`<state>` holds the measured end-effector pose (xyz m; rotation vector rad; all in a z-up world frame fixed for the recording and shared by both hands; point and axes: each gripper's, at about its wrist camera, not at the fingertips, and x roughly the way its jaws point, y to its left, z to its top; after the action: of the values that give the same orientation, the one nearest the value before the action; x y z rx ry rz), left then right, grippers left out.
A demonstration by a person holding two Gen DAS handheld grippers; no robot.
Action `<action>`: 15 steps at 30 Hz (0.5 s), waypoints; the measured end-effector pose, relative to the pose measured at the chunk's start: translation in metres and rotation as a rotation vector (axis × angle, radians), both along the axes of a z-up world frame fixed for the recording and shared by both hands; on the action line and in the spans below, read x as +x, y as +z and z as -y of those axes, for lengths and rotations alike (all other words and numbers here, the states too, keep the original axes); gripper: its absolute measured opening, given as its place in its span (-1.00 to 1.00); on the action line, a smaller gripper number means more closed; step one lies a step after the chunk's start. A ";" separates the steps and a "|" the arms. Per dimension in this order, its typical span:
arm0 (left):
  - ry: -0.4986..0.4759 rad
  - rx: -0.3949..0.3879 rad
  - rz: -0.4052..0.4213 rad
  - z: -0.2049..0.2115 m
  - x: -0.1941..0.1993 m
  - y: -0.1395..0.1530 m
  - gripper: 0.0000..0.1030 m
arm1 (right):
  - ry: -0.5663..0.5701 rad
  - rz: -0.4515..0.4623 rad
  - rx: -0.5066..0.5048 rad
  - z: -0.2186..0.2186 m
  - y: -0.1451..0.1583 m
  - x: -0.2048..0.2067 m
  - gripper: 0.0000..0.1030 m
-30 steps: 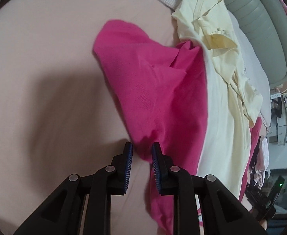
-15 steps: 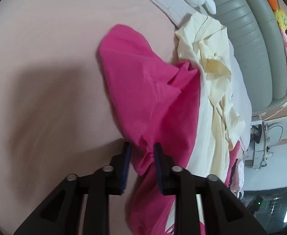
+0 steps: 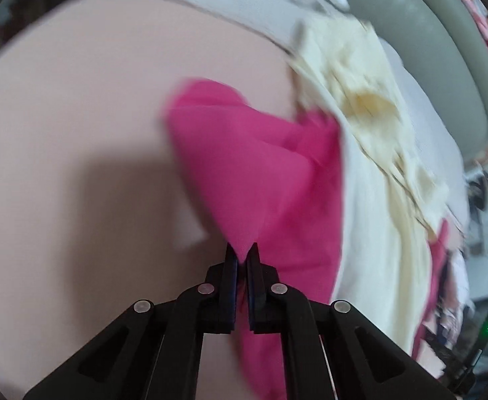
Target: Fold clothes
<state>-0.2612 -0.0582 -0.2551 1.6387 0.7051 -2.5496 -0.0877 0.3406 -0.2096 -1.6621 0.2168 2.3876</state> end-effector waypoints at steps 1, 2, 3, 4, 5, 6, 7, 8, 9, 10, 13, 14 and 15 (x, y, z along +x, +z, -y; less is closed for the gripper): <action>0.021 -0.013 -0.002 0.013 0.001 0.004 -0.93 | -0.010 0.011 0.026 -0.007 0.001 0.002 -1.00; 0.041 -0.026 -0.003 0.027 0.002 0.008 -0.93 | -0.017 0.023 0.043 -0.013 0.002 0.004 -1.00; 0.055 -0.026 -0.008 0.038 0.002 0.012 -0.93 | -0.025 0.031 0.053 -0.019 0.004 0.007 -1.00; 0.067 -0.016 -0.013 0.046 0.002 0.015 -0.93 | -0.034 0.032 0.049 -0.022 0.007 0.010 -1.00; 0.079 -0.004 -0.018 0.054 0.003 0.018 -0.93 | -0.042 0.033 0.045 -0.026 0.011 0.013 -1.00; 0.079 0.016 -0.024 0.058 0.003 0.018 -0.92 | -0.050 0.034 0.041 -0.029 0.014 0.016 -1.00; 0.074 0.039 -0.030 0.060 0.003 0.018 -0.89 | -0.058 0.034 0.037 -0.033 0.018 0.019 -1.00; 0.069 0.062 -0.037 0.062 0.003 0.018 -0.88 | -0.066 0.037 0.017 -0.036 0.020 0.022 -1.00; 0.071 0.085 -0.019 0.058 0.000 0.016 -0.80 | -0.071 0.045 -0.045 -0.036 0.020 0.023 -0.98; 0.077 0.107 0.007 0.053 -0.005 0.014 -0.74 | -0.076 0.053 -0.108 -0.037 0.020 0.024 -0.96; 0.120 0.105 0.055 0.033 0.019 0.004 -0.38 | -0.046 0.078 -0.136 -0.022 0.020 0.029 -0.65; 0.127 0.112 0.066 0.028 0.038 0.000 -0.17 | -0.031 0.084 -0.137 -0.015 0.021 0.032 -0.63; 0.115 0.147 0.091 0.037 0.051 -0.008 -0.01 | -0.022 0.096 -0.152 -0.009 0.021 0.036 -0.61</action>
<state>-0.2104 -0.0955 -0.2635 1.6882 0.9687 -2.3794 -0.0517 0.3501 -0.1889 -1.8251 0.4062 2.3195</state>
